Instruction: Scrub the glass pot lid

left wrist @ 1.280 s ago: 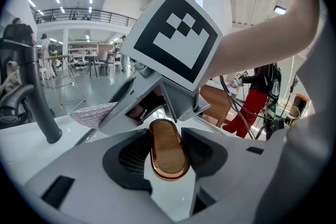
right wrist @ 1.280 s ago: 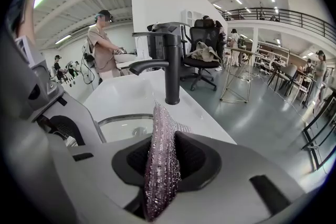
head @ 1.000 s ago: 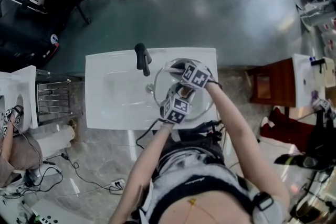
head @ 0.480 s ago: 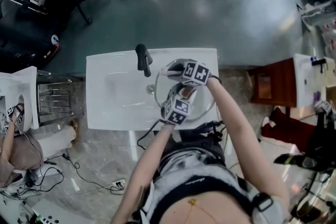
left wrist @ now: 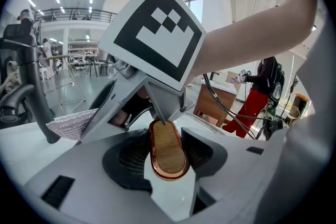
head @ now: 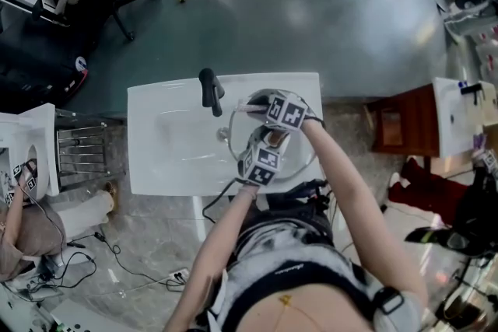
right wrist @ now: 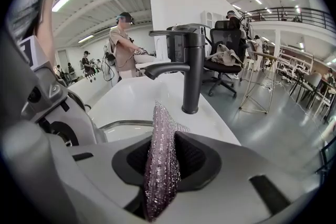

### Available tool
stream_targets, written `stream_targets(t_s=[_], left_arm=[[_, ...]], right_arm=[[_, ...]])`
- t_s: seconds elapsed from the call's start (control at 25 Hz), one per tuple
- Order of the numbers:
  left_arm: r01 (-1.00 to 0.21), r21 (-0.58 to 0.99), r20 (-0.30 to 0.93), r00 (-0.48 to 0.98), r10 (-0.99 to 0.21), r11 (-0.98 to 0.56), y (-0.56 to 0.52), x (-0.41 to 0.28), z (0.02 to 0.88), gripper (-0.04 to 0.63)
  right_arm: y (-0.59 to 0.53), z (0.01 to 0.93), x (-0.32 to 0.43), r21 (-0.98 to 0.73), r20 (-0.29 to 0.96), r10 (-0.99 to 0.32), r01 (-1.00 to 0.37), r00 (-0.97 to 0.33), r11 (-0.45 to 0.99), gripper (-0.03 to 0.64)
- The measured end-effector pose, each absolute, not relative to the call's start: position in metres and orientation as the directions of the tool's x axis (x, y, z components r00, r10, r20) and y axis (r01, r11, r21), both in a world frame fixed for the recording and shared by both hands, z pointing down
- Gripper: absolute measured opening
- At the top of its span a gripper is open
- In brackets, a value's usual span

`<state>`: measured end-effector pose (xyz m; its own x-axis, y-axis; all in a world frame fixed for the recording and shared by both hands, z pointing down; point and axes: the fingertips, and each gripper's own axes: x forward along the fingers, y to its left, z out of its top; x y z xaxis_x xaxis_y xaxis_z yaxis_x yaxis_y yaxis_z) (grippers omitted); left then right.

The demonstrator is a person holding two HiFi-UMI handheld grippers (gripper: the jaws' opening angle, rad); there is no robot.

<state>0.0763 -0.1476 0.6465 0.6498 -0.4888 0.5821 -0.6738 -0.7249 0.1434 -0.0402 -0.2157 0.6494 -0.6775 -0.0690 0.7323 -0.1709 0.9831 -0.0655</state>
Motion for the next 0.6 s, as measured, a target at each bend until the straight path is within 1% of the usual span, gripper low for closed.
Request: stream_targets(t_s=[0.6], left_arm=[[-0.674,0.152,0.586,0.651,-0.483,-0.723,-0.147,0.075,0.648,0.187]], right_arm=[[-0.232,0.651,-0.022,-0.053,0.722,-0.182,-0.316,-0.668,0.947,0.095]])
